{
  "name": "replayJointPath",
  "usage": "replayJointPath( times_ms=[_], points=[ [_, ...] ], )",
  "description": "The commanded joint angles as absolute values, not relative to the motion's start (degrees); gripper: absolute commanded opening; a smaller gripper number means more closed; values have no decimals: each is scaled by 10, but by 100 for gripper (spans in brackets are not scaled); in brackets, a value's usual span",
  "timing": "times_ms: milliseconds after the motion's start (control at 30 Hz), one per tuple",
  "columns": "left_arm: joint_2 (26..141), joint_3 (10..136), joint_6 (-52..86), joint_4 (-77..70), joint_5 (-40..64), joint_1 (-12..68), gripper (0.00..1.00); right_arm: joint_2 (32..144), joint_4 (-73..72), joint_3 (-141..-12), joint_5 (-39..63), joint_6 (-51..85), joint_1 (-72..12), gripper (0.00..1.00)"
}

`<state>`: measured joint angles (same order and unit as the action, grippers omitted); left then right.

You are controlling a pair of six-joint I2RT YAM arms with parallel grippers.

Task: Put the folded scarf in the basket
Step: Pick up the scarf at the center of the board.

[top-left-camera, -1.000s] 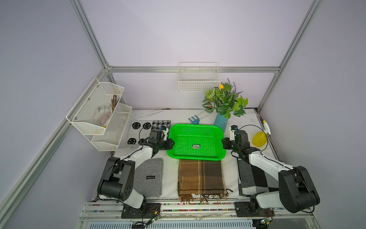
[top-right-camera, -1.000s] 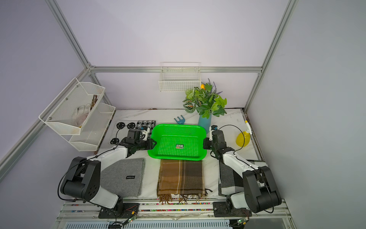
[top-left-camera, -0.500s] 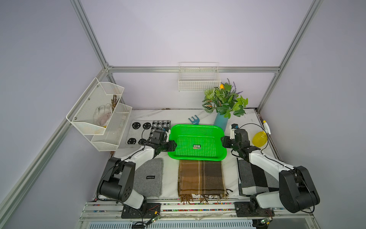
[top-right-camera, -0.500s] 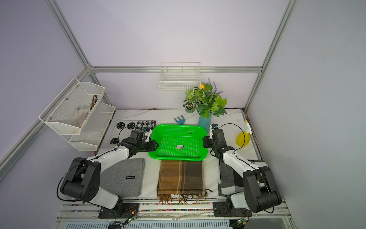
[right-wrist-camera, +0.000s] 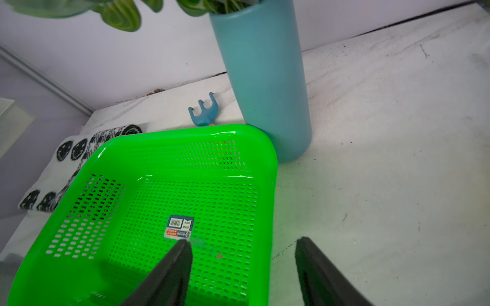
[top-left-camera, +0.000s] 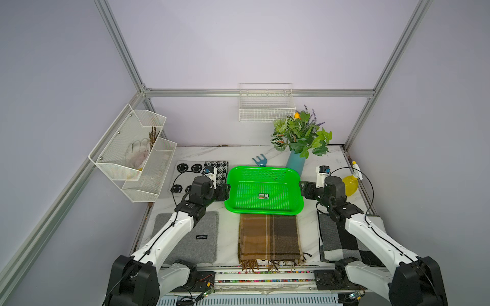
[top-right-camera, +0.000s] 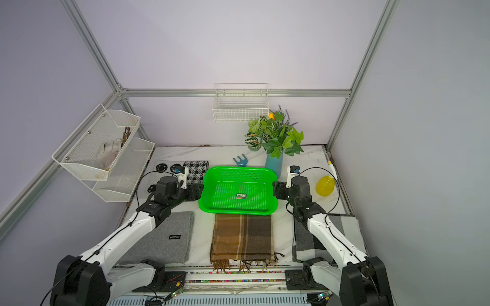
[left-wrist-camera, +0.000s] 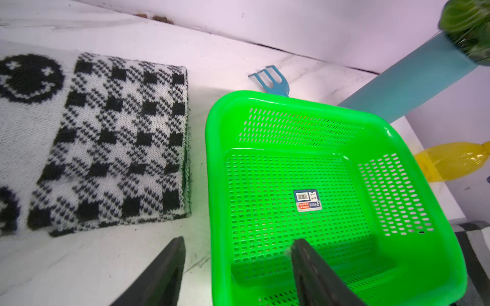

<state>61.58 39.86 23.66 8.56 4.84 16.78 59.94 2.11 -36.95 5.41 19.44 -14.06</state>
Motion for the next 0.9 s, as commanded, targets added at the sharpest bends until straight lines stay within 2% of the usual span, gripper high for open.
replayJointPath(
  times_ms=[0, 200, 467, 567, 633, 867],
  points=[
    [547, 359, 276, 90, 32, 198, 68, 537, 62, -341, 88, 217, -149, 71],
    [428, 292, 315, 134, 20, 260, 66, 444, 113, -303, 109, 255, -188, 79],
    [399, 247, 351, 156, -15, 385, 66, 373, 153, -265, 82, 278, -255, 79],
    [417, 211, 374, 127, -2, 413, 66, 350, 165, -249, 84, 290, -266, 79],
    [448, 201, 389, 117, -1, 426, 60, 337, 169, -232, 88, 307, -275, 77],
    [527, 164, 410, 12, -1, 459, 64, 316, 180, -178, 58, 340, -327, 76]
  ],
)
